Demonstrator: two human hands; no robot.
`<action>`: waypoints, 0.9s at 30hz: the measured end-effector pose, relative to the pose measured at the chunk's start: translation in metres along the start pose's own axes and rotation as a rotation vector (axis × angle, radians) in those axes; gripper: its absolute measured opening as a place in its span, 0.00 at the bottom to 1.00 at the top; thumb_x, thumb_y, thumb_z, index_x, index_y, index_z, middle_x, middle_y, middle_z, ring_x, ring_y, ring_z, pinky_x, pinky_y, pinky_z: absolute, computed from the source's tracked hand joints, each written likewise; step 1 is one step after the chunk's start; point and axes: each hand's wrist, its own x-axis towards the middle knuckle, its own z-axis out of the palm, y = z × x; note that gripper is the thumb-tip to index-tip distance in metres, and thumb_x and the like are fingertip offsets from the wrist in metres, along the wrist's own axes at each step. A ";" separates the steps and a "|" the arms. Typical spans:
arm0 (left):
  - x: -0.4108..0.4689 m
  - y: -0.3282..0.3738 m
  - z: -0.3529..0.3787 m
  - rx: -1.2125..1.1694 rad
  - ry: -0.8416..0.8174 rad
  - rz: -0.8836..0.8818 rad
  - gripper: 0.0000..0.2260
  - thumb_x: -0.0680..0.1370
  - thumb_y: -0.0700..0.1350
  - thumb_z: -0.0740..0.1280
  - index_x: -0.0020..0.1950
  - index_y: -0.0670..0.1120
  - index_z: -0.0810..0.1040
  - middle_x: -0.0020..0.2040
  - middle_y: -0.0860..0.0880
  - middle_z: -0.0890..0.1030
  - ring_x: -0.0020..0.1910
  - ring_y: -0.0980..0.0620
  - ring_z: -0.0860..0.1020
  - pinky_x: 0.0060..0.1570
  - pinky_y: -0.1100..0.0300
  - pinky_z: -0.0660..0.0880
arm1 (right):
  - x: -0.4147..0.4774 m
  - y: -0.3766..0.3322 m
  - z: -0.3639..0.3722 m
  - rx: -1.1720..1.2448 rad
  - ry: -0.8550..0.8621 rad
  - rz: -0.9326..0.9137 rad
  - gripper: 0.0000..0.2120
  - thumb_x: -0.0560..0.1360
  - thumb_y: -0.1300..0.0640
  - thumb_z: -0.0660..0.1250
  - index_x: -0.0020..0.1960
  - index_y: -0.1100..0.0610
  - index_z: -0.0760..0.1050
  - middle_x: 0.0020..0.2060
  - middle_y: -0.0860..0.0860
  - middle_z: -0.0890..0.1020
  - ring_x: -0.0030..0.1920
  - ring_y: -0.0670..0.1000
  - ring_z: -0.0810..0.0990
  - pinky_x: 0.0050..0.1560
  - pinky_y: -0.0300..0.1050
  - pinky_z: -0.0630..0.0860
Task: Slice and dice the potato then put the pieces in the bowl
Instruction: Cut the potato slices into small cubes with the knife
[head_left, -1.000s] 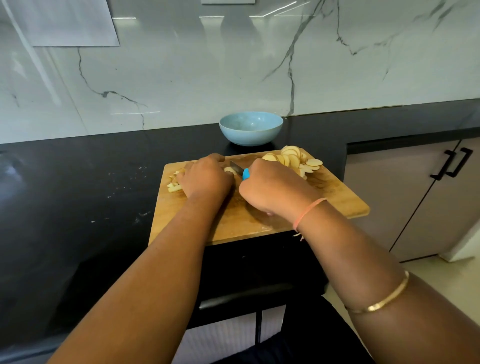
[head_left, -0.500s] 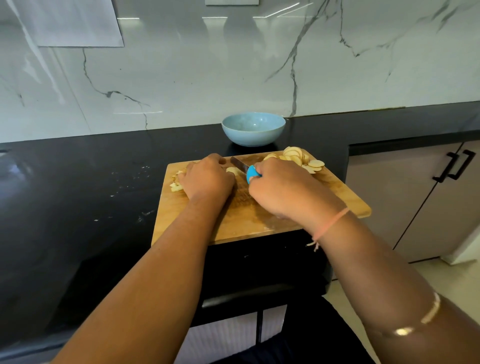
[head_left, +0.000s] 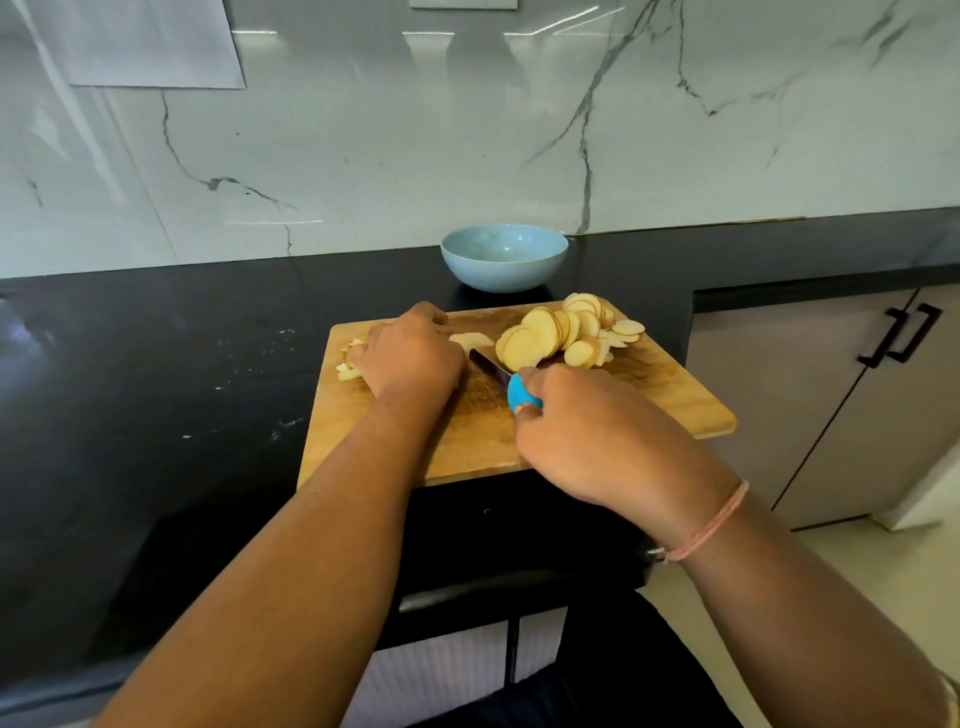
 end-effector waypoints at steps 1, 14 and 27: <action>0.000 0.000 0.000 -0.004 0.003 0.002 0.14 0.77 0.45 0.65 0.62 0.54 0.75 0.51 0.50 0.81 0.59 0.48 0.74 0.64 0.47 0.65 | -0.001 0.001 -0.002 0.005 0.003 0.004 0.20 0.80 0.53 0.56 0.71 0.52 0.65 0.53 0.49 0.76 0.51 0.49 0.75 0.55 0.45 0.75; -0.002 -0.003 -0.004 -0.104 0.016 0.008 0.07 0.79 0.42 0.64 0.55 0.52 0.76 0.45 0.53 0.80 0.47 0.53 0.77 0.62 0.49 0.66 | 0.031 -0.022 -0.001 -0.158 0.060 0.056 0.14 0.80 0.56 0.55 0.61 0.57 0.73 0.45 0.53 0.74 0.44 0.54 0.70 0.43 0.46 0.69; 0.000 -0.007 -0.004 -0.129 0.068 0.037 0.14 0.77 0.35 0.61 0.54 0.52 0.78 0.52 0.52 0.81 0.54 0.50 0.77 0.60 0.47 0.71 | 0.015 -0.014 0.011 -0.120 0.097 0.064 0.19 0.81 0.54 0.54 0.71 0.57 0.64 0.48 0.52 0.75 0.53 0.55 0.76 0.43 0.45 0.69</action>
